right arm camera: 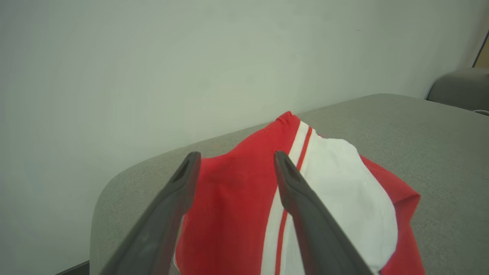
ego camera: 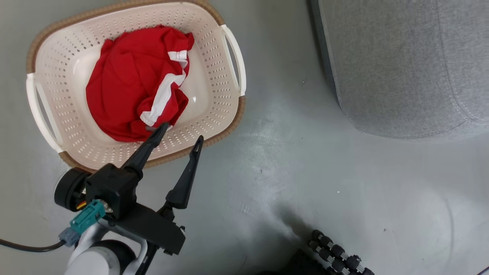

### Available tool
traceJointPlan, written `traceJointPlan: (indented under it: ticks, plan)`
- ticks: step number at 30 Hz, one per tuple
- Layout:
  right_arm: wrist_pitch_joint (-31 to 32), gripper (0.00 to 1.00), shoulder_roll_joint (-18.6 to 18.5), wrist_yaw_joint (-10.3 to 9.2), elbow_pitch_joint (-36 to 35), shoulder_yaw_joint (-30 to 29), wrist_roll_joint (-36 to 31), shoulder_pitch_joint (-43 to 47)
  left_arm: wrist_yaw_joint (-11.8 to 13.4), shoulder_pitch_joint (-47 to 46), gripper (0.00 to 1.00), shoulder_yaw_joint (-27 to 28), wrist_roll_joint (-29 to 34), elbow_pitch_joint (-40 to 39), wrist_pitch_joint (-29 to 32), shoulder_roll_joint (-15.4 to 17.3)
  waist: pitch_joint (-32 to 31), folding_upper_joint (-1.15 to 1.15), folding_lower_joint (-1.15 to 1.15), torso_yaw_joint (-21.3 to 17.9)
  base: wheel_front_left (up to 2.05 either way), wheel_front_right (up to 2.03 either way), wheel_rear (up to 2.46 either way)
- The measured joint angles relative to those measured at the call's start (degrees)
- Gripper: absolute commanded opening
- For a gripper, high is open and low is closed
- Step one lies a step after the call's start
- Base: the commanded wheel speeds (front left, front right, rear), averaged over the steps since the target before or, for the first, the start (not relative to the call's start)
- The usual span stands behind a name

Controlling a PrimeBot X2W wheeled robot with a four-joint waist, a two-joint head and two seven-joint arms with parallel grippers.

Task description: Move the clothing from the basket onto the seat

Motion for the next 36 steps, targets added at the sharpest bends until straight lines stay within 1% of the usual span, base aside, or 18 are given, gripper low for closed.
traceJointPlan:
  ticks: [2, 4, 7, 10, 15, 17, 20, 23, 27, 31, 32, 34, 36]
  plan:
    - [0.0, 1.00, 0.0, 0.00, -1.1, 0.2, -0.4, 2.2, 0.0, -0.1, 1.00, -0.1, -0.3, 0.8, -0.9, -1.0, -0.9, 0.00, 0.00, 0.0, 0.00, 0.00, 0.00]
    - [0.0, 1.00, 0.5, 0.00, -3.4, 0.3, -0.9, 6.5, 0.0, -0.1, 1.00, -0.4, -0.7, 2.4, -2.2, -2.4, -2.6, 0.00, 0.00, 0.1, 0.00, 0.00, 0.00]
    - [0.0, 1.00, 1.8, 0.00, -5.6, 1.3, -1.5, 10.8, 0.0, -0.2, 1.00, -0.8, -2.0, 4.5, -3.5, -3.9, -4.5, 0.00, 0.00, 0.3, 0.00, 0.00, 0.00]
    - [0.0, 1.00, 2.9, 0.00, -8.5, 2.2, -2.4, 14.3, 0.0, -0.3, 1.00, -0.8, -2.8, 6.4, -5.0, -5.4, -6.5, 0.00, -0.01, 0.6, 0.00, 0.00, 0.00]
    - [0.0, 1.00, 3.4, 0.00, -13.7, 3.8, -5.2, 19.4, -0.1, -1.1, 1.00, -0.5, -3.9, 10.3, -7.7, -7.8, -10.2, 0.00, -0.01, 1.7, 0.00, 0.00, 0.00]
    - [0.0, 1.00, 4.3, 0.00, -16.1, 4.4, -6.2, 21.5, -0.1, -1.3, 1.00, -0.4, -4.4, 12.0, -8.8, -8.7, -11.7, 0.00, -0.01, 2.3, 0.00, 0.00, 0.00]
    - [0.0, 1.00, 5.5, 0.00, -18.9, 6.9, -7.9, 25.2, -0.2, -1.3, 1.00, -0.3, -5.9, 14.9, -10.4, -10.3, -13.8, -0.01, -0.01, 3.7, 0.00, 0.00, 0.00]
    - [0.0, 1.00, 5.6, 0.01, -20.1, 8.8, -8.4, 28.8, -0.2, -1.3, 1.00, -0.2, -6.6, 18.0, -11.9, -11.8, -15.8, -0.01, -0.01, 5.5, 0.00, 0.00, 0.00]
    - [0.0, 1.00, 6.8, 0.01, -21.7, 10.9, -9.2, 31.4, -0.2, -1.2, 1.00, 0.0, -6.9, 21.9, -14.0, -13.4, -18.6, -0.01, -0.01, 8.2, 0.00, 0.00, 0.00]
    - [0.0, 1.00, 6.9, 0.01, -22.0, 10.8, -9.1, 35.5, -0.2, -1.0, 1.00, 0.1, -7.4, 25.2, -15.9, -14.6, -21.5, -0.01, -0.01, 11.1, 0.00, 0.00, 0.00]
    - [0.0, 1.00, 6.9, 0.01, -22.0, 10.8, -9.1, 35.5, -0.2, -1.0, 1.00, 0.1, -7.4, 25.2, -15.9, -14.6, -21.5, -0.01, -0.01, 11.1, 0.00, 0.00, 0.00]
    - [0.0, 1.00, 7.4, 0.01, -22.0, 10.2, -8.9, 38.0, -0.7, -0.8, 1.00, 0.2, -7.8, 26.8, -16.8, -15.1, -22.9, -0.01, -0.01, 12.6, 0.00, 0.00, 0.00]
    - [0.0, 1.00, 8.2, 0.01, -22.1, 9.9, -8.9, 40.4, -0.7, -0.5, 1.00, 0.2, -7.8, 28.2, -17.6, -15.5, -24.4, -0.01, -0.01, 14.1, 0.00, 0.00, 0.00]
